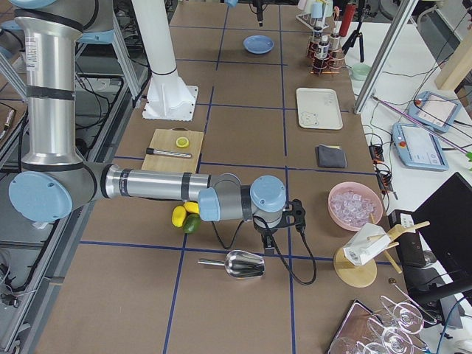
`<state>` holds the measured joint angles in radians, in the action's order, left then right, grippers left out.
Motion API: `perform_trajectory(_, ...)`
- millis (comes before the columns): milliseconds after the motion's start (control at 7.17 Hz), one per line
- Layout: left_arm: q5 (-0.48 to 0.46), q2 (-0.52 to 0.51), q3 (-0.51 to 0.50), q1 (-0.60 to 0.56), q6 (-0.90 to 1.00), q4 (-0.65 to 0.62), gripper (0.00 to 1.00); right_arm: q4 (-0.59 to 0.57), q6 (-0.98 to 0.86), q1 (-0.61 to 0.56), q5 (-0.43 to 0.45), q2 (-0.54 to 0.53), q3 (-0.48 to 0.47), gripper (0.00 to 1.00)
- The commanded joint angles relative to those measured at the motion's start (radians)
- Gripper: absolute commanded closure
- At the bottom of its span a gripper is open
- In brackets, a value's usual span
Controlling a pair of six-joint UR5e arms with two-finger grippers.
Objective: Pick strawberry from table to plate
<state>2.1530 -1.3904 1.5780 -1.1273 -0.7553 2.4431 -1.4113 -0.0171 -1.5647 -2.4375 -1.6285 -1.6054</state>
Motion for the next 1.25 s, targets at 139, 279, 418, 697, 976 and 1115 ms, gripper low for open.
perform_trajectory(139, -0.021, -0.033, -0.079, 0.079, -0.132, 0.114, 0.08, 0.000, 0.000, 0.000, -0.005, 0.001, -0.001, 0.00)
perform_trajectory(279, -0.083, -0.039, -0.082, 0.121, -0.154, 0.123, 0.08, 0.000, 0.002, 0.000, -0.005, 0.002, -0.001, 0.00)
perform_trajectory(418, -0.088, -0.041, -0.085, 0.135, -0.160, 0.126, 0.10, 0.000, 0.002, 0.000, -0.005, 0.002, -0.001, 0.00)
perform_trajectory(697, -0.088, -0.041, -0.092, 0.136, -0.159, 0.128, 0.35, 0.000, 0.002, 0.000, -0.006, 0.002, -0.002, 0.00)
perform_trajectory(976, -0.090, -0.041, -0.093, 0.136, -0.156, 0.128, 0.40, 0.000, 0.002, 0.000, -0.006, 0.002, -0.002, 0.00)
perform_trajectory(1115, -0.090, -0.041, -0.102, 0.139, -0.154, 0.128, 0.41, 0.000, 0.002, 0.000, -0.006, 0.002, -0.002, 0.00)
